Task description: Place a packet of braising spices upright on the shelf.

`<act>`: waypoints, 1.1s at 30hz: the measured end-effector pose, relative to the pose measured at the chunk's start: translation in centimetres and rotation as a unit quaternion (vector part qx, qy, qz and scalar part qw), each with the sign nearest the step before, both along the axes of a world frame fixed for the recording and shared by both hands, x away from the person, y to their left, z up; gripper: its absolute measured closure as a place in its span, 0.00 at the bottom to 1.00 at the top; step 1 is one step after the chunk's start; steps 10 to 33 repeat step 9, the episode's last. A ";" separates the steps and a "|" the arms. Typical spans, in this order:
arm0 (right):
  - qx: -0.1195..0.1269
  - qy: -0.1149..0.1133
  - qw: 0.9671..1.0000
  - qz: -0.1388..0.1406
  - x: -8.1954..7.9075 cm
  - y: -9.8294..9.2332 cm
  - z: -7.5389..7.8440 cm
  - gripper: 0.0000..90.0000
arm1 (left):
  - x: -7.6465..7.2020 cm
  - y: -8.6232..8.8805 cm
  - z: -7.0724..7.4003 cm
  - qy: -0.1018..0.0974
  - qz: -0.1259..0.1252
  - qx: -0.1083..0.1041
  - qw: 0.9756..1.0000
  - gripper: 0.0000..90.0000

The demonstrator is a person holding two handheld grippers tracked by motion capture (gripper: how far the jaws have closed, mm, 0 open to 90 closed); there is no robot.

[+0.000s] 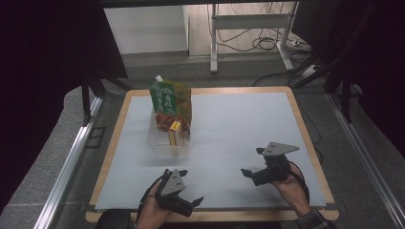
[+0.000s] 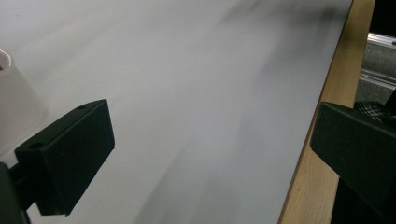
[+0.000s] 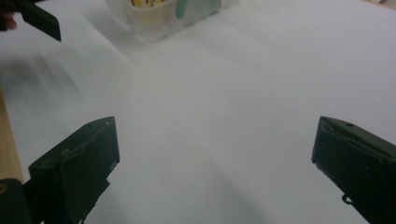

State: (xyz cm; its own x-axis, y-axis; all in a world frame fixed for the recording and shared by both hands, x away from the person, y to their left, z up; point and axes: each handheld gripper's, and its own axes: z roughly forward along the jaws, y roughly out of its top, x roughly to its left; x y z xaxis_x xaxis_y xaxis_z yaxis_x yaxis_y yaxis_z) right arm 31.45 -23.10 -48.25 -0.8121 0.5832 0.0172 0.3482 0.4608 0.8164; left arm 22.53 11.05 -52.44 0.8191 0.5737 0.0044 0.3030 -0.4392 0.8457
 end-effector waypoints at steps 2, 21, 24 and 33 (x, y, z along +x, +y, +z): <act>-0.009 0.003 1.000 -0.003 -0.1 -0.3 -0.3 0.01 | 0.0 0.0 0.0 0.001 0.001 0.002 1.000 0.00; -0.028 0.023 0.999 -0.015 -0.1 -1.1 -1.4 0.01 | 0.1 0.0 -0.1 0.002 0.002 0.006 1.000 0.00; -0.028 0.023 0.999 -0.015 -0.1 -1.1 -1.4 0.01 | 0.1 0.0 -0.1 0.002 0.002 0.006 1.000 0.00; -0.028 0.023 0.999 -0.015 -0.1 -1.1 -1.4 0.01 | 0.1 0.0 -0.1 0.002 0.002 0.006 1.000 0.00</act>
